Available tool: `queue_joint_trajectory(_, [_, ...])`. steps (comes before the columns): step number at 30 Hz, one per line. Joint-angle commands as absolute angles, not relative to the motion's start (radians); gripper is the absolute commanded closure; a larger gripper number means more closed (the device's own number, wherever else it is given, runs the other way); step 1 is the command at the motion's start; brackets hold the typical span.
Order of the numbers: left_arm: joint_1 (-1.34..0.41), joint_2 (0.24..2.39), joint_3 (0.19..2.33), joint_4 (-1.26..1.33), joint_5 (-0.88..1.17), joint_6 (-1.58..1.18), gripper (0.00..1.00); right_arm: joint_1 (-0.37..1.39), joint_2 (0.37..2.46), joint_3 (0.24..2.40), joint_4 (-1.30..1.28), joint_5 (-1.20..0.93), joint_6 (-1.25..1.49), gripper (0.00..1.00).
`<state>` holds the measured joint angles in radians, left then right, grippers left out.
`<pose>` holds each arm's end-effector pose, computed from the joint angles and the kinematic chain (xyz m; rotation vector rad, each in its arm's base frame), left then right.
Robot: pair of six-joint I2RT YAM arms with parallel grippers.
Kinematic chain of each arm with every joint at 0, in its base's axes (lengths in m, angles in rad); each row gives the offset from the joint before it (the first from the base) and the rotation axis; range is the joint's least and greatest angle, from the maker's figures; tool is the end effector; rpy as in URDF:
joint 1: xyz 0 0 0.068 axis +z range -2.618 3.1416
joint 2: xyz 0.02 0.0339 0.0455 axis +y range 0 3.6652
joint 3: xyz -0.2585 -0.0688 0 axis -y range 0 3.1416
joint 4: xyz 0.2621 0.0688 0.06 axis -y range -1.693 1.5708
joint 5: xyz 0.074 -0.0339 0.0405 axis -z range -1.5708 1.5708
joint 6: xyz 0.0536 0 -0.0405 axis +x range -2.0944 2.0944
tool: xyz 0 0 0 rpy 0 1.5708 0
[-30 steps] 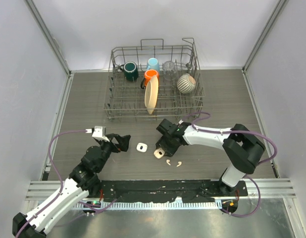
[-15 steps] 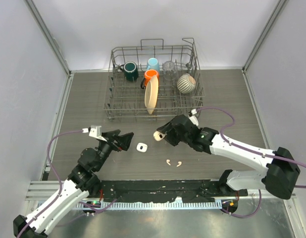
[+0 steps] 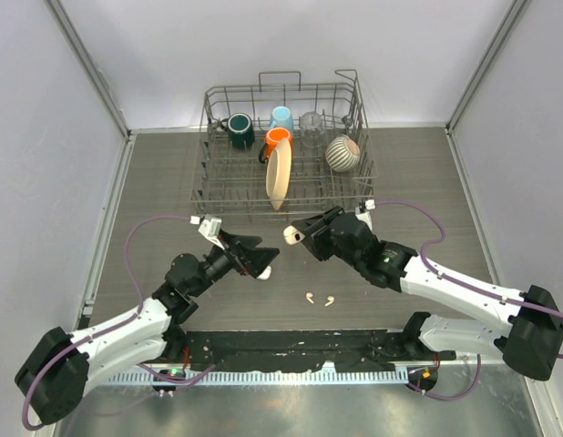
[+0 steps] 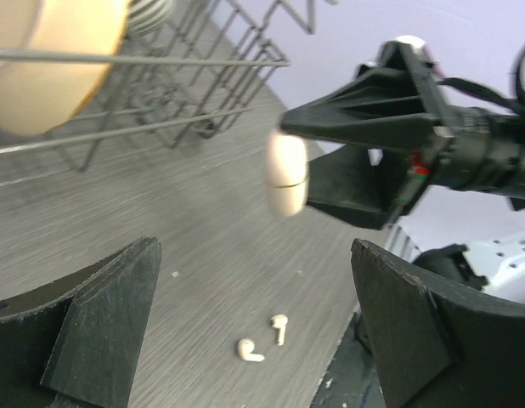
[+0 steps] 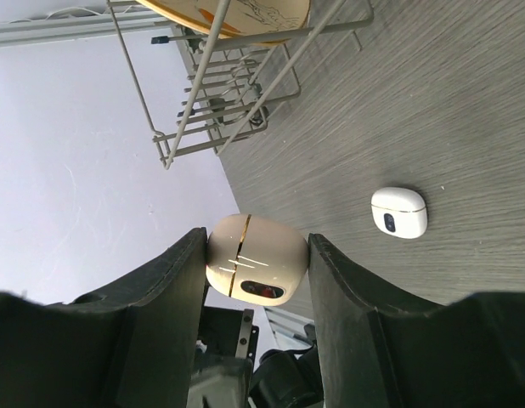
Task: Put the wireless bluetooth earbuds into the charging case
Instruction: Adjust the charging case.
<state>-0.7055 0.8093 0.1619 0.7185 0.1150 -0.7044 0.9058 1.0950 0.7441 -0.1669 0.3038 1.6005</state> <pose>0.1588 -0.1433 0.1994 0.1012 1.6235 -1.2008 0.1836 0.2082 0.2476 0.9720 2.0858 1.1560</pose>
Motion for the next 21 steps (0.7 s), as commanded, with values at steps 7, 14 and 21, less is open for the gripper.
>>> queue_joint_trajectory(7, [-0.793, 0.908, 0.241, 0.983, 0.124, -0.684, 0.11, 0.91, 1.098, 0.739, -0.048, 0.272, 1.638, 0.99])
queue_joint_trajectory(14, [-0.802, 0.977, 0.252, 1.019, 0.112, -0.684, 0.18, 0.925, 1.109, 0.746, -0.028, 0.25, 1.643, 0.99])
queue_joint_trajectory(21, [-0.805, 1.002, 0.253, 1.043, 0.092, -0.675, 0.29, 0.953, 1.118, 0.735, -0.012, 0.241, 1.666, 0.99])
